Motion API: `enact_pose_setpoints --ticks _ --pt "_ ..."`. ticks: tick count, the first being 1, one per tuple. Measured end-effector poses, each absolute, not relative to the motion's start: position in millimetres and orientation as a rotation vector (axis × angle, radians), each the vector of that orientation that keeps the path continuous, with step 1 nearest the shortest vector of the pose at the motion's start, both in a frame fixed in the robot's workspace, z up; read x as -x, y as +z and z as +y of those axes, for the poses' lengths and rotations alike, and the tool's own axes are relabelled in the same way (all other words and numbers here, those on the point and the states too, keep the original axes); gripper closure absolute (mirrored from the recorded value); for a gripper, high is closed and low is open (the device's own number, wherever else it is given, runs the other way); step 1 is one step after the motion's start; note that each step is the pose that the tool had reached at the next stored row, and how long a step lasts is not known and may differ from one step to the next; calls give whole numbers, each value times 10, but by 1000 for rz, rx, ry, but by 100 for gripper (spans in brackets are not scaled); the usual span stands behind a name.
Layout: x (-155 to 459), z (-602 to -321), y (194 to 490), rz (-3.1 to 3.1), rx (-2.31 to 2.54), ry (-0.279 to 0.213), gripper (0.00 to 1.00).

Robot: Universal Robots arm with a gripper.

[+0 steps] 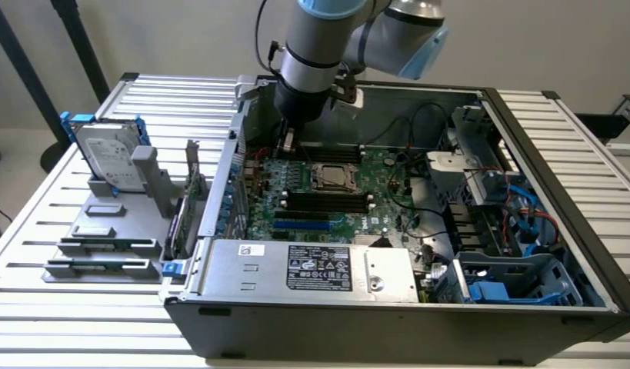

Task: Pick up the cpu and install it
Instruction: 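Install the first cpu locking lever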

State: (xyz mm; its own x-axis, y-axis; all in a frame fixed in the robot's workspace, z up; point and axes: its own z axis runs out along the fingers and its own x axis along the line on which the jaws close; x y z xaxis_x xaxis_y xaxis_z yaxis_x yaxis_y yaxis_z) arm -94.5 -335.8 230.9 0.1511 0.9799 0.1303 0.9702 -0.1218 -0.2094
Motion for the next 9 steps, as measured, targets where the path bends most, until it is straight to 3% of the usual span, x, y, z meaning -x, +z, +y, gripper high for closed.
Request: enact_pose_setpoints --ticks 9 --pt "945 -3358 2312 -1750 2301 31 89"
